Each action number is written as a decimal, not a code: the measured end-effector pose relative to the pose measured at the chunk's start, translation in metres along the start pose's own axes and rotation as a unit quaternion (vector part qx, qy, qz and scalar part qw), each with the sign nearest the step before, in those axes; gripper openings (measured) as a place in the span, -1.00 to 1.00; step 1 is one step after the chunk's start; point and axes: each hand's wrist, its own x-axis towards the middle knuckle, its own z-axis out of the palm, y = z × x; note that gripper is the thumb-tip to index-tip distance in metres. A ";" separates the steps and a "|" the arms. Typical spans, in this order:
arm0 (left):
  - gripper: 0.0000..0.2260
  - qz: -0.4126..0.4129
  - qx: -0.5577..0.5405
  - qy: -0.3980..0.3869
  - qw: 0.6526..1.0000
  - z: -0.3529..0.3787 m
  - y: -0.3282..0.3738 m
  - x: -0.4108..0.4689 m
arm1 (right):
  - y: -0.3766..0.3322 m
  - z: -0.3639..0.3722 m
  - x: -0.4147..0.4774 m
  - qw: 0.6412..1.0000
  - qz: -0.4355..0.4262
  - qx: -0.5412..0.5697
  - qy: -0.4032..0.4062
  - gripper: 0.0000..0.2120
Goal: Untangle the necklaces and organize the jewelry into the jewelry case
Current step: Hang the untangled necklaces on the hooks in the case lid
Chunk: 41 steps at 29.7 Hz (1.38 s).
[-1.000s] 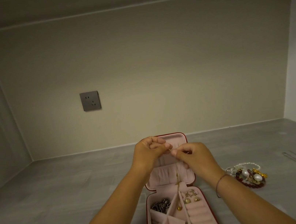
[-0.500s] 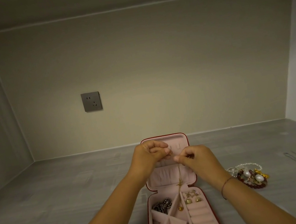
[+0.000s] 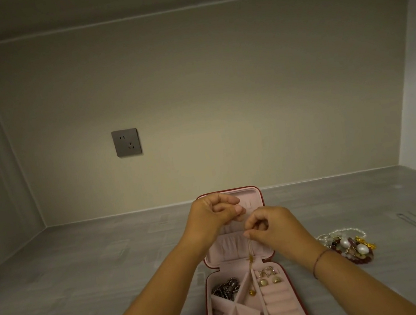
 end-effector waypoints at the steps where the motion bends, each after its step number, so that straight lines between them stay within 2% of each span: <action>1: -0.89 0.002 0.003 0.000 1.000 0.000 0.000 0.000 | 0.000 -0.001 -0.001 1.000 0.009 0.013 -0.005 -0.80; 5: -0.92 0.007 0.002 0.007 1.000 -0.001 0.001 0.001 | 0.001 -0.006 -0.002 0.997 0.037 0.071 -0.024 -0.91; 18: -0.91 -0.003 -0.008 0.016 1.000 -0.001 0.000 0.000 | 0.003 -0.011 -0.003 0.987 0.027 0.155 -0.044 -0.94; 21: -0.88 -0.015 0.014 0.005 1.000 0.001 -0.004 0.001 | 0.000 -0.012 0.000 0.961 0.077 0.266 -0.028 -0.93; 23: -0.88 -0.023 0.069 -0.012 0.997 0.000 -0.006 0.000 | -0.004 -0.012 0.004 0.946 0.105 0.306 -0.018 -0.93; 27: -0.97 -0.012 0.163 -0.022 0.986 -0.007 -0.010 0.002 | -0.001 -0.011 0.017 0.982 0.105 0.157 0.025 -0.89; 30: -0.90 0.024 0.250 0.052 0.967 -0.011 -0.016 0.009 | -0.003 -0.005 0.027 0.992 0.072 0.073 0.075 -0.85; 34: -0.90 0.055 0.282 0.199 0.937 -0.002 -0.028 0.011 | -0.004 0.013 0.036 0.984 0.059 0.053 0.161 -0.88; 37: -0.82 0.057 0.296 0.249 0.921 0.009 -0.038 0.009 | -0.002 0.027 0.042 0.973 0.067 0.032 0.217 -0.88; 41: -0.84 0.022 0.359 0.284 0.889 0.023 -0.041 0.009 | 0.000 0.039 0.044 0.958 0.077 -0.068 0.269 -0.85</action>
